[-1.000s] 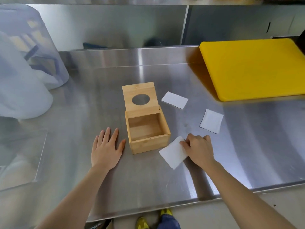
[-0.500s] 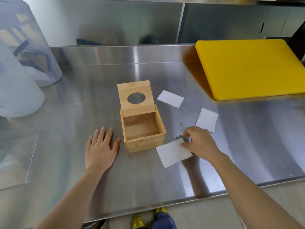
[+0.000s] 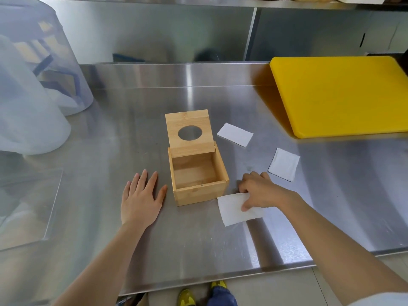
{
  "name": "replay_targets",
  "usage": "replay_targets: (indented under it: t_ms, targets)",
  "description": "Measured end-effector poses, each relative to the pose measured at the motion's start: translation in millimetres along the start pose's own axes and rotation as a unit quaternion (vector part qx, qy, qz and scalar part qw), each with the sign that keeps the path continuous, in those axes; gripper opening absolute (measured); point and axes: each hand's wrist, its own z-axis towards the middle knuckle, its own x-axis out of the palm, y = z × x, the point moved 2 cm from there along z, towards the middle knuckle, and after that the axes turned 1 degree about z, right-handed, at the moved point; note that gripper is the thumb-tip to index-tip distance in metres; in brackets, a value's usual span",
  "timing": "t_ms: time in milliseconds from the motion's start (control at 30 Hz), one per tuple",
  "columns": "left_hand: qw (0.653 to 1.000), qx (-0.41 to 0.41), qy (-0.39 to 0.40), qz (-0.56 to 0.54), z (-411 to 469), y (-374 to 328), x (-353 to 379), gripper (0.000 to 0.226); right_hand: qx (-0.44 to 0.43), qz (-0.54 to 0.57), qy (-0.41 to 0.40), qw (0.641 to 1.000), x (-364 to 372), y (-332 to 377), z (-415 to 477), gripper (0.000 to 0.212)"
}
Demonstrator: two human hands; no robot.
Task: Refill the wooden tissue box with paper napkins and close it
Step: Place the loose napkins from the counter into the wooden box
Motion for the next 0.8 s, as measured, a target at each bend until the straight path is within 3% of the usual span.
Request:
replay_targets:
  t_ms: [167,433,633,800]
  targets:
    - [1.000,0.004,-0.004,0.001,1.0,0.2,0.8,0.056,0.010,0.107,-0.011,0.994,-3.2,-13.5,-4.8,0.020]
    - [1.000,0.002,0.002,0.001,1.0,0.5,-0.9,0.058,-0.018,0.136,-0.023,0.990,-51.5,-13.6,-27.7,0.011]
    - [1.000,-0.001,0.003,0.004,1.1,-0.8,-2.4,0.058,-0.075,0.284,0.027,0.956,-104.7,21.9,-44.4,0.016]
    - [1.000,-0.008,-0.001,0.000,1.7,0.0,-1.8,0.061,-0.129,0.314,0.043,0.940,-106.5,55.3,-17.6,0.007]
